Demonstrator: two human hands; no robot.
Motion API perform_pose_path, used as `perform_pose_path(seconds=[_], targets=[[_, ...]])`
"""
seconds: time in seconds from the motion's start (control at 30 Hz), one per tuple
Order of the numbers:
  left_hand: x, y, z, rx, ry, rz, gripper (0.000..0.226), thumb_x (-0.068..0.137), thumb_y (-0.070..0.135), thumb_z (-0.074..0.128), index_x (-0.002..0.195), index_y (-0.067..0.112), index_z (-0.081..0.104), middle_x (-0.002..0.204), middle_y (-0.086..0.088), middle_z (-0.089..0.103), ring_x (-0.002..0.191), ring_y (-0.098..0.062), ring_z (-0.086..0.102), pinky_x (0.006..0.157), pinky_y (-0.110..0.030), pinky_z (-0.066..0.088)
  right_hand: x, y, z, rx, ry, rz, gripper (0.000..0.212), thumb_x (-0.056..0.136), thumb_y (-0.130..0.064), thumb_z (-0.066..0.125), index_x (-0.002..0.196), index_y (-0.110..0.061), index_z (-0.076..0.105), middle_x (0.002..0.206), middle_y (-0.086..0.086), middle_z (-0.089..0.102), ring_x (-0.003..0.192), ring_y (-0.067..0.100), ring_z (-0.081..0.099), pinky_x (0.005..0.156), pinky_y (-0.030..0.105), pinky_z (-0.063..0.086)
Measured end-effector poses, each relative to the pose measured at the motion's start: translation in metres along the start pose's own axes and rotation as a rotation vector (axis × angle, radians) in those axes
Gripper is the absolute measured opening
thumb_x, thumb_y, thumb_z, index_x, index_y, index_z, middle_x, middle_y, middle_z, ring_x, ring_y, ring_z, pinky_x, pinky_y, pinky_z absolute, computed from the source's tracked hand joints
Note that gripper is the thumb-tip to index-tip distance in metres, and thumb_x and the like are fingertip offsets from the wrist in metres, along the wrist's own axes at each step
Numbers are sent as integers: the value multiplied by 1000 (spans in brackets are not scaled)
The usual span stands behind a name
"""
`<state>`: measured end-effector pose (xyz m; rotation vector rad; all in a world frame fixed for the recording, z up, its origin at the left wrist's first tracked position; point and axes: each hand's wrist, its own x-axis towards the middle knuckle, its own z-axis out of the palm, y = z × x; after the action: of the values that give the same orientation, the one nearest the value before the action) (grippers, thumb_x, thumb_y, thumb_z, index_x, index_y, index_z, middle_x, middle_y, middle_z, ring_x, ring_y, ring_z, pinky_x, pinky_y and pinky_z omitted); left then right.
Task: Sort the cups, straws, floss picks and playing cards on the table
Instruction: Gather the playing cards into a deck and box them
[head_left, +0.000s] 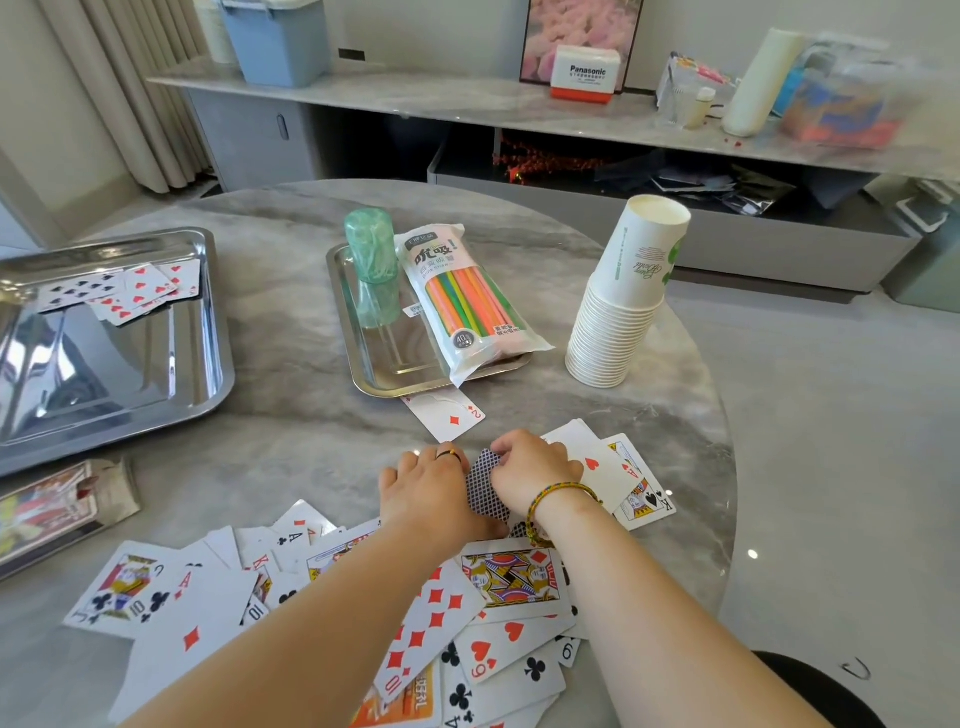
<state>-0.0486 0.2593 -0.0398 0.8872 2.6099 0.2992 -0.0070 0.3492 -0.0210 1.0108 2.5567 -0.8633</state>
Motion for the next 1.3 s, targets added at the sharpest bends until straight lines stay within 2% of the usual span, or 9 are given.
perform_pose_path(seconds=[0.13, 0.37, 0.7, 0.83, 0.9, 0.97, 1.07, 1.17, 1.3], targets=[[2, -1, 1, 1, 8, 7, 75, 69, 57, 66, 128, 23, 36, 132, 5, 42, 124, -18, 32, 100, -28, 24, -1, -1, 4, -90, 28, -7, 31, 92, -20, 43, 118, -24, 58, 128, 4, 52, 123, 27, 35, 95, 34, 28], [4, -3, 4, -18, 36, 9, 78, 70, 57, 65, 133, 24, 33, 133, 4, 40, 125, -18, 32, 101, -28, 23, -4, 0, 11, -152, 233, -74, 31, 91, -9, 42, 122, -7, 45, 127, 12, 46, 117, 27, 44, 95, 32, 35], [3, -8, 4, -19, 56, 63, 83, 69, 60, 64, 138, 35, 25, 133, 5, 39, 126, -17, 29, 104, -30, 20, 2, 1, 4, 68, 190, -35, 22, 93, -13, 39, 112, -7, 50, 117, 11, 58, 110, 29, 52, 91, 35, 40], [4, -10, 5, -45, 47, 59, 76, 69, 57, 65, 133, 34, 33, 131, 6, 40, 126, -16, 29, 103, -29, 20, 7, 5, 1, 55, 132, -30, 25, 94, -16, 38, 113, -16, 54, 122, 4, 57, 117, 27, 46, 97, 34, 32], [5, -10, 5, -65, 49, 54, 69, 69, 56, 66, 127, 31, 39, 127, 7, 43, 124, -16, 31, 102, -28, 21, 8, 6, 1, 62, 121, -52, 27, 93, -16, 40, 115, -20, 55, 121, 0, 58, 118, 24, 46, 99, 33, 29], [6, -13, 3, -130, 67, 48, 51, 70, 52, 68, 112, 30, 49, 112, 8, 47, 115, -14, 37, 96, -27, 23, 9, 7, -1, 198, 102, -100, 27, 91, -10, 43, 111, -18, 59, 100, -6, 60, 104, 19, 52, 98, 32, 36], [9, -22, -4, -511, 56, 17, 25, 73, 33, 73, 76, 27, 49, 81, 9, 51, 91, -13, 48, 88, -27, 36, 8, 3, -10, 462, 48, -211, 27, 88, 2, 47, 108, -6, 62, 72, -11, 46, 72, 5, 47, 68, 9, 41], [6, -30, -18, -799, 172, 63, 29, 75, 9, 72, 64, 23, 49, 69, 7, 52, 71, -14, 51, 63, -12, 40, 2, -4, -19, 605, 90, -316, 20, 88, -3, 51, 104, -4, 63, 71, -8, 47, 64, 1, 43, 57, 4, 37], [-24, -40, -35, -614, 379, 252, 33, 75, 6, 70, 60, 28, 51, 73, 15, 56, 70, 3, 51, 65, 0, 37, 4, 7, -33, 532, 335, -271, 18, 88, -12, 52, 101, -12, 63, 89, -1, 58, 84, 13, 53, 70, 16, 43]])
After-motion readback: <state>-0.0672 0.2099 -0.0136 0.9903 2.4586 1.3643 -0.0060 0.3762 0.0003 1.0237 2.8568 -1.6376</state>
